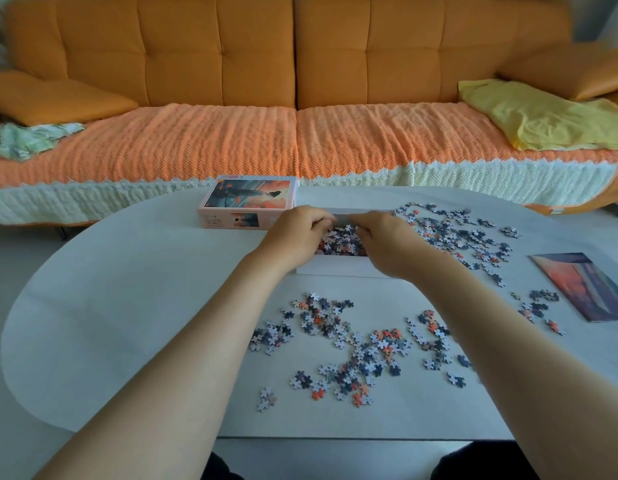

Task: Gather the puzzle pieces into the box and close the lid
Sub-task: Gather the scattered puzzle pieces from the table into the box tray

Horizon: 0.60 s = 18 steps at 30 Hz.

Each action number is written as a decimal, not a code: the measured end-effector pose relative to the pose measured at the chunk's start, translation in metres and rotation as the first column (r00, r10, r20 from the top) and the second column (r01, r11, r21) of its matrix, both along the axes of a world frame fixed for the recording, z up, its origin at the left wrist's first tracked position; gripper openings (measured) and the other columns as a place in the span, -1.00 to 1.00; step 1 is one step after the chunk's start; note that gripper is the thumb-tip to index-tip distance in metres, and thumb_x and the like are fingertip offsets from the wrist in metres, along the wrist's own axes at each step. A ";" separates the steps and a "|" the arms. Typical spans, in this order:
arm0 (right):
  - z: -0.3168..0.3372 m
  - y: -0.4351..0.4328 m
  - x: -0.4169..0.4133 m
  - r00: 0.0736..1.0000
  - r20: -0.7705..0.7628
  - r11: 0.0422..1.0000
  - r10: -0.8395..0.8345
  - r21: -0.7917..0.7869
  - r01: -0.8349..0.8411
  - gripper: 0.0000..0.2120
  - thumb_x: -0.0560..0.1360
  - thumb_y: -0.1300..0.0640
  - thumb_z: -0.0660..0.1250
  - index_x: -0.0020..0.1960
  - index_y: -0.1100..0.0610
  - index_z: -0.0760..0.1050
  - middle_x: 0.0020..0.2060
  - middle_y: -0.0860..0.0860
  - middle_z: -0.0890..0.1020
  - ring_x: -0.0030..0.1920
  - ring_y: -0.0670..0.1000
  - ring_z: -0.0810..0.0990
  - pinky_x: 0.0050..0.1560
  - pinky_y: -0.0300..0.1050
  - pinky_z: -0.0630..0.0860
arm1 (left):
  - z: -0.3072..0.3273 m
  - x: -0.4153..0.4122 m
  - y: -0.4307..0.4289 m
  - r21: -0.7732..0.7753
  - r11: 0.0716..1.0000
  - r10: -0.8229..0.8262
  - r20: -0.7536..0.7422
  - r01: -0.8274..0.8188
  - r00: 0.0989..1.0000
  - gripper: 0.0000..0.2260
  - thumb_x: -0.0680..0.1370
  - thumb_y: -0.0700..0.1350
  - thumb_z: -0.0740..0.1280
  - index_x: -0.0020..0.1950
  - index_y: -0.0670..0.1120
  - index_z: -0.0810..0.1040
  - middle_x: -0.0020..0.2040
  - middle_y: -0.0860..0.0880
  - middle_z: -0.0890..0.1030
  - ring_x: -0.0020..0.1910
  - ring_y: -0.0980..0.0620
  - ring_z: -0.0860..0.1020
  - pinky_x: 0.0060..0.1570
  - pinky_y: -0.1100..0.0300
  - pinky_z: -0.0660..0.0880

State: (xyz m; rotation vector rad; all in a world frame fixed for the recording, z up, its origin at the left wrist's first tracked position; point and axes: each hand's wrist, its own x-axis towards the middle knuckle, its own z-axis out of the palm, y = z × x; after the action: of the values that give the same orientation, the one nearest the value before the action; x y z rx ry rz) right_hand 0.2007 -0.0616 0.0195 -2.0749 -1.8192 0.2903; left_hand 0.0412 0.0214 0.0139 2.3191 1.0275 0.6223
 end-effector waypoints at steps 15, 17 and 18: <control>-0.011 -0.010 -0.002 0.978 0.154 0.966 0.141 -0.239 -0.101 -0.45 0.59 -0.24 0.00 0.51 -0.07 0.24 0.56 -0.03 0.11 0.54 0.03 0.09 0.51 0.06 0.02 | -0.015 -0.020 -0.014 0.264 0.928 -0.115 -0.466 0.262 0.877 -0.52 0.58 0.28 0.12 0.39 0.07 0.48 0.40 0.13 0.46 0.43 0.12 0.32 0.52 0.04 -0.18; -0.011 -0.010 -0.003 0.978 0.130 0.960 0.164 -0.247 -0.128 -0.45 0.57 -0.24 0.01 0.52 -0.11 0.20 0.55 -0.05 0.12 0.54 0.01 0.07 0.53 0.06 0.03 | -0.014 -0.013 -0.011 0.226 0.930 -0.140 -0.513 0.291 0.847 -0.51 0.58 0.30 0.09 0.45 0.15 0.39 0.46 0.18 0.37 0.47 0.14 0.26 0.52 -0.04 -0.21; -0.012 -0.010 -0.004 0.976 0.130 0.954 0.176 -0.267 -0.136 -0.45 0.57 -0.24 0.00 0.52 -0.14 0.19 0.55 -0.07 0.13 0.54 0.00 0.08 0.52 0.07 0.04 | -0.014 -0.010 -0.011 0.211 0.932 -0.148 -0.523 0.295 0.840 -0.52 0.58 0.27 0.11 0.46 0.16 0.36 0.48 0.18 0.33 0.48 0.14 0.23 0.52 -0.06 -0.20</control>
State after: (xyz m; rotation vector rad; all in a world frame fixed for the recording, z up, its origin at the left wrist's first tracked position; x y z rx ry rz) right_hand 0.1967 -0.0719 0.0077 -2.1776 -2.1433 0.4420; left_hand 0.0316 0.0103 0.0000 2.8964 0.8945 0.0629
